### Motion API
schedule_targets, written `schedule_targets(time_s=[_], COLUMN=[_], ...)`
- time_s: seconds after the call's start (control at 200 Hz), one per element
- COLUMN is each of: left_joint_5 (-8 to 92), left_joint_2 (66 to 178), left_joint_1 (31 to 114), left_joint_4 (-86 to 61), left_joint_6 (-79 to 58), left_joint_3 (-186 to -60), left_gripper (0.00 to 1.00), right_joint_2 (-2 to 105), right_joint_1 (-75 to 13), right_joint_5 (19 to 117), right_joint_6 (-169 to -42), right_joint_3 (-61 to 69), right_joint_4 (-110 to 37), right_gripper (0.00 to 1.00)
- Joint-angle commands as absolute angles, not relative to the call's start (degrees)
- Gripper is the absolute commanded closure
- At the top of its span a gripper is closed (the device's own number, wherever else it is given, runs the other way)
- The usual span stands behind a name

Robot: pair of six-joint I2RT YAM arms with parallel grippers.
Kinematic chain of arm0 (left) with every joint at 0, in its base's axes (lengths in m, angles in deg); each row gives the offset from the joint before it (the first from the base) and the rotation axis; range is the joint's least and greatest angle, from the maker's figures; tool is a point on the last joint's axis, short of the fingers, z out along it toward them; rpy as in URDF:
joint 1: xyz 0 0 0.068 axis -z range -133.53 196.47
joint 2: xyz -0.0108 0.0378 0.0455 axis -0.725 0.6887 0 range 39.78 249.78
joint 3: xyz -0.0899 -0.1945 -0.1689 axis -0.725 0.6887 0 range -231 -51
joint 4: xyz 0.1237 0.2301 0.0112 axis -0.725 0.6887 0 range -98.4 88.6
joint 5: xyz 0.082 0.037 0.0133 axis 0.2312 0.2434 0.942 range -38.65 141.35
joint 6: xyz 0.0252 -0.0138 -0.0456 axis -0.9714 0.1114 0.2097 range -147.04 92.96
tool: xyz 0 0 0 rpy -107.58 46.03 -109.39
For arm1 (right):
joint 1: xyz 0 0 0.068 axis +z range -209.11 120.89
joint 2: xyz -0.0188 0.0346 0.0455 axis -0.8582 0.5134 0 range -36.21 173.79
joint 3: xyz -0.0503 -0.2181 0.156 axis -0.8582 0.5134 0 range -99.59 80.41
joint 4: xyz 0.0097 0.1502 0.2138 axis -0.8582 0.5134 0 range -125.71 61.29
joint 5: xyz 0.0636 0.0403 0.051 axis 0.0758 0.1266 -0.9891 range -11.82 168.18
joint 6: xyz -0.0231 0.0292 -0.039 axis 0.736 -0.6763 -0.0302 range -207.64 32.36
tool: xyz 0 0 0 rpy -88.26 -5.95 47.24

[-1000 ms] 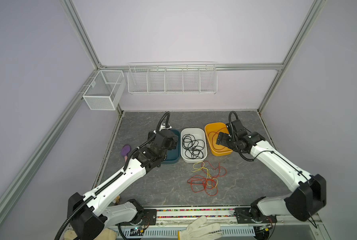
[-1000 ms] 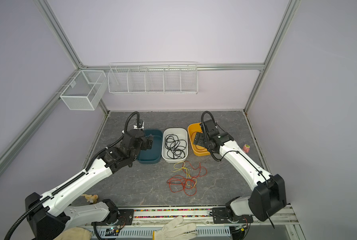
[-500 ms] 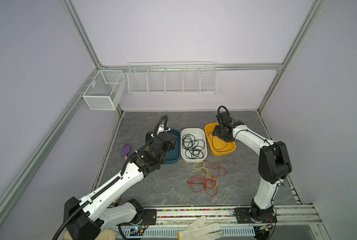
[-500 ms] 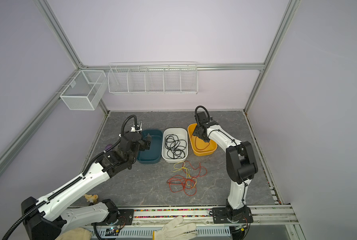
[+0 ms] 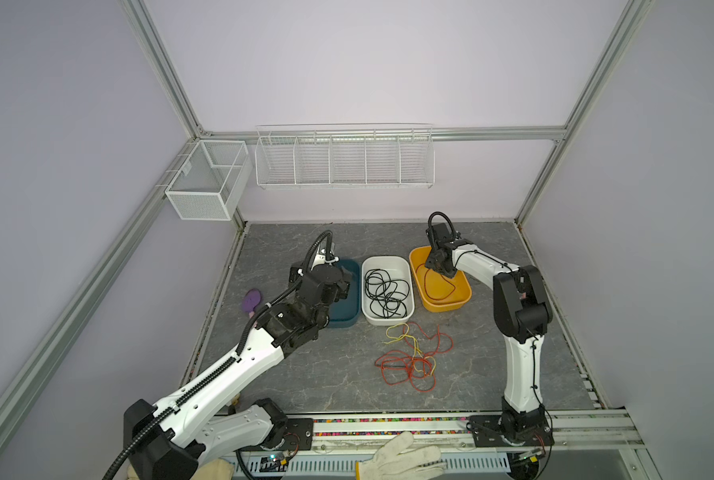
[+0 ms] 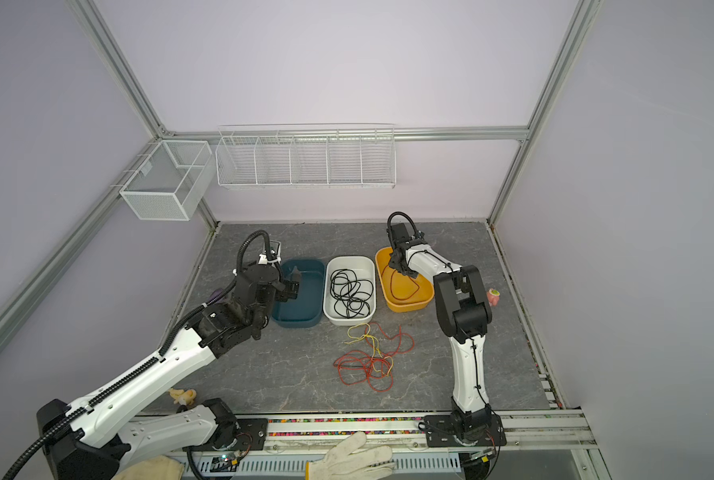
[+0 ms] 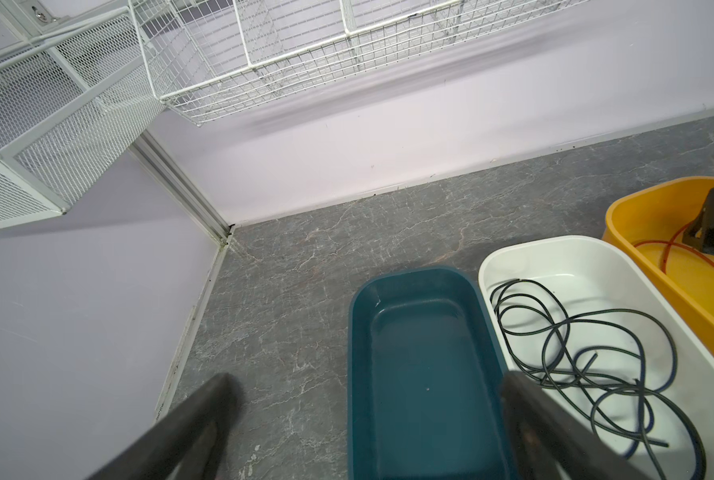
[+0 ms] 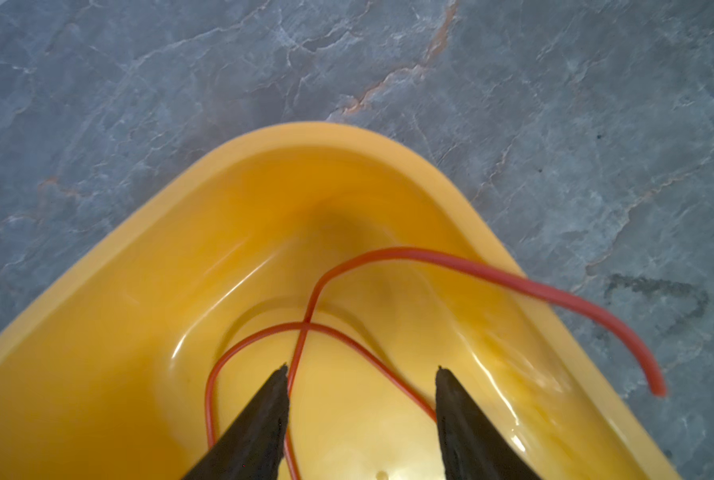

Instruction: Untangle the cables

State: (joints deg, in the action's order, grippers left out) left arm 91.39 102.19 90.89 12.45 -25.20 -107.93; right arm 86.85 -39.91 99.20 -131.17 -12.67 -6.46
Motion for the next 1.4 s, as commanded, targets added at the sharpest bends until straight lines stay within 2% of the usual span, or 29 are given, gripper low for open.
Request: schedule_targets(time_s=[0.0, 0.275, 0.55, 0.945, 1.199, 1.394], left_joint_5=[90.9, 89.5, 89.3, 89.3, 89.6, 89.7], left_joint_2=[101.3, 100.3, 100.2, 100.0, 99.9, 99.6], left_joint_1=[91.0, 91.1, 91.0, 91.1, 91.1, 91.1], left_joint_4=[12.2, 12.3, 12.4, 12.3, 12.2, 12.0], left_joint_6=[-25.6, -25.5, -25.7, -26.0, -26.1, -26.4], left_joint_3=[-108.3, -108.2, -108.1, -108.0, -107.9, -107.7], left_gripper=[0.01, 0.01, 0.01, 0.01, 0.01, 0.01], right_joint_2=[88.9, 90.8, 93.9, 94.7, 94.4, 89.5], right_joint_1=[-40.1, -40.2, -40.6, -41.3, -41.4, -41.5], right_joint_5=[100.6, 100.5, 101.8, 98.5, 96.4, 94.2], right_joint_6=[-130.0, -127.5, -126.8, -125.7, -125.8, -127.0], right_joint_3=[-14.0, -12.6, -15.9, -16.7, -15.7, -11.3], right_joint_4=[-9.5, -16.8, -15.2, -15.1, -15.4, -18.0], right_gripper=[0.46, 0.47, 0.55, 0.75, 0.93, 0.93])
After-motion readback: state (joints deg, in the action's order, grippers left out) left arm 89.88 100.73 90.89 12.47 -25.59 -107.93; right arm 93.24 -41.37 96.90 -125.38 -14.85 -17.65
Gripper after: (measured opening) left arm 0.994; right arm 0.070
